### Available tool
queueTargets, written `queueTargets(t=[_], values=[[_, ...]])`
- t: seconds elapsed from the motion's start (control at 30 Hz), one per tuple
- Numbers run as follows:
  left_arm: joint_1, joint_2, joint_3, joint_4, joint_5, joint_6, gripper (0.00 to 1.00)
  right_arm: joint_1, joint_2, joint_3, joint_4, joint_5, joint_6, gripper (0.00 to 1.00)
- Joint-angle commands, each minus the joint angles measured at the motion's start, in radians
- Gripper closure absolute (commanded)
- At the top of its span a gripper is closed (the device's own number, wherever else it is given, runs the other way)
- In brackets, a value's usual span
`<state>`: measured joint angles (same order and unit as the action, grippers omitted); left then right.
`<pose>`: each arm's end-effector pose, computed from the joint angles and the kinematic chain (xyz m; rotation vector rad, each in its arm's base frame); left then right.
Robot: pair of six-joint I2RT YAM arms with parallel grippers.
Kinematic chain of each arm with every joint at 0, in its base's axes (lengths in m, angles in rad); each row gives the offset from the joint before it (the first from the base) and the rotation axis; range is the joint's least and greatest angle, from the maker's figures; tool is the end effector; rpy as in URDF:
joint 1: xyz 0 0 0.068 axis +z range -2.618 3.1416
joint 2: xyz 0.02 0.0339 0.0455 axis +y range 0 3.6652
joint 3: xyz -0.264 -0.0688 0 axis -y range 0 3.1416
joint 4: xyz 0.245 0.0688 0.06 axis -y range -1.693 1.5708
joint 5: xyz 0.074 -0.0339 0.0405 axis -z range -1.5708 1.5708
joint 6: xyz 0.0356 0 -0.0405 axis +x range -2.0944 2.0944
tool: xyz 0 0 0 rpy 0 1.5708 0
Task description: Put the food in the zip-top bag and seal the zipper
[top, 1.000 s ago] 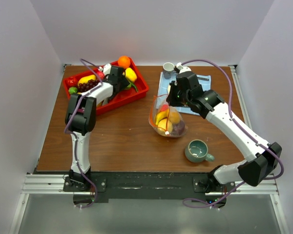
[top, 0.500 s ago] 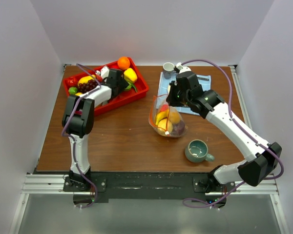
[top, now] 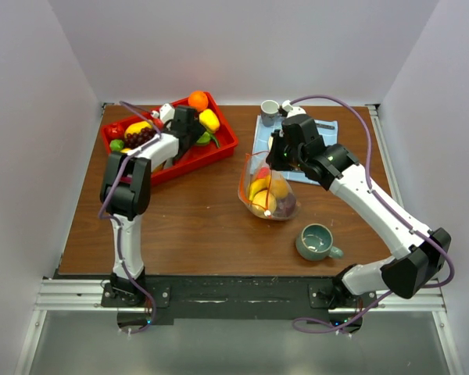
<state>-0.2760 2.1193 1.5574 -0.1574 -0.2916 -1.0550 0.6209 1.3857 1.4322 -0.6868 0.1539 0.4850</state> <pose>0.4630 -0.1205 0.1878 -1.0045 2.0481 -0.3744 0.2479 0.1706 0.3791 -0.0655 2.2375 0.4430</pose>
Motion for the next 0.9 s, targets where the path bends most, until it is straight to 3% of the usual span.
queueTargets(t=[0.0,0.17,0.43,0.53,0.67,0.77,0.87], values=[[0.006,0.047,0.115,-0.028,-0.064,-0.02,0.29,0.002,-0.007,0.01,0.024,-0.001,-0.008,1.0],[0.004,0.109,0.196,-0.099,-0.101,-0.013,0.3,0.0,-0.002,0.011,0.021,-0.004,-0.014,1.0],[0.001,0.131,0.187,-0.099,-0.093,-0.008,0.36,0.002,-0.004,0.01,0.023,-0.013,-0.013,1.0],[0.001,0.133,0.182,-0.1,-0.089,-0.005,0.47,0.002,-0.005,0.011,0.023,-0.014,-0.011,1.0],[0.001,0.102,0.162,-0.084,-0.086,0.019,0.69,0.002,-0.013,0.017,0.02,-0.02,-0.011,1.0],[0.001,0.049,0.13,-0.044,-0.081,0.056,0.79,0.002,-0.022,0.016,0.018,-0.01,-0.01,1.0],[0.001,-0.016,0.109,-0.01,-0.066,0.114,0.82,0.002,-0.03,0.019,0.016,-0.004,-0.01,1.0]])
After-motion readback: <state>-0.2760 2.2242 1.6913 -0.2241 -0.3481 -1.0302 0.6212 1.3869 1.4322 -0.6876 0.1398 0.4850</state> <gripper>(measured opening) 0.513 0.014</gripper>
